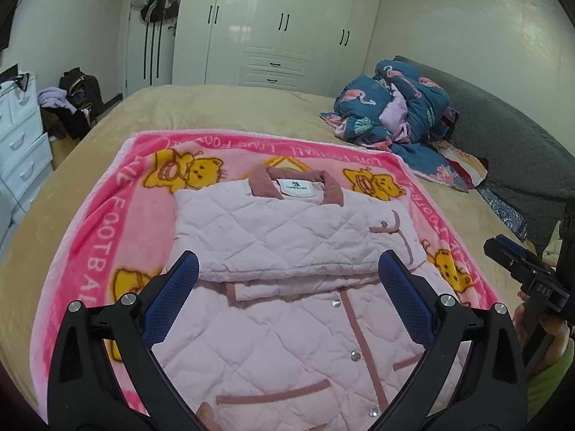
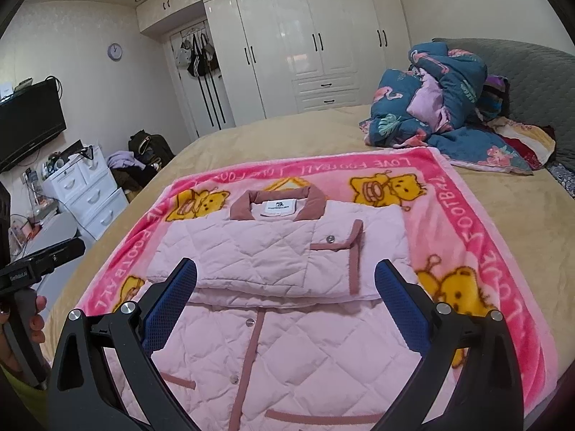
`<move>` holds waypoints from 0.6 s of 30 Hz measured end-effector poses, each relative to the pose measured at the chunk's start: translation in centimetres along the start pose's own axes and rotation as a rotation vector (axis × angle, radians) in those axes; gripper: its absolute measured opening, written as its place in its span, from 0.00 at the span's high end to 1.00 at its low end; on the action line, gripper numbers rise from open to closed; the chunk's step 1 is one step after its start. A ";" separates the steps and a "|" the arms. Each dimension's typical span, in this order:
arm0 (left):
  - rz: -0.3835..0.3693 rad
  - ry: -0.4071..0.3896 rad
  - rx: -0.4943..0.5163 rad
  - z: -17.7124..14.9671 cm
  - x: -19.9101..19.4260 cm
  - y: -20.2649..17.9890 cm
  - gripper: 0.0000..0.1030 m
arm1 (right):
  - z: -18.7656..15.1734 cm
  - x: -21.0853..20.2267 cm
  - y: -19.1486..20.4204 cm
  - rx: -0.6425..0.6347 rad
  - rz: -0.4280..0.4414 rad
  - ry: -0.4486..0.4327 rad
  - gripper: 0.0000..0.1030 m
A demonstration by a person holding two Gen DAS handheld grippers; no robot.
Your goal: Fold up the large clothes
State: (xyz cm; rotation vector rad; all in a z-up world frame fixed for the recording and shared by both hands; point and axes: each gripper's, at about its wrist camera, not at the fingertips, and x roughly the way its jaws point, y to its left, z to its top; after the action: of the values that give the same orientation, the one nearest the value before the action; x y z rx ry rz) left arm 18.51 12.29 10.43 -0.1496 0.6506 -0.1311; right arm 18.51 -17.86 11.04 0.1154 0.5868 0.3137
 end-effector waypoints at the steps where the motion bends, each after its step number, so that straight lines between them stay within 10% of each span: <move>1: 0.002 0.001 0.002 -0.2 -0.2 -0.2 0.09 | 0.0 -0.2 -0.1 0.003 0.000 -0.003 0.04; 18: 0.041 0.029 0.023 -3.7 -2.5 -2.1 0.09 | -2.0 -4.3 -1.5 0.027 0.009 -0.034 0.04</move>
State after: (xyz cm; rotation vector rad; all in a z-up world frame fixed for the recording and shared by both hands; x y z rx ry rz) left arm 14.12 10.31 9.33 -0.1123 0.6803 -0.1014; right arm 14.41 -20.63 11.39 0.1495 0.5571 0.3119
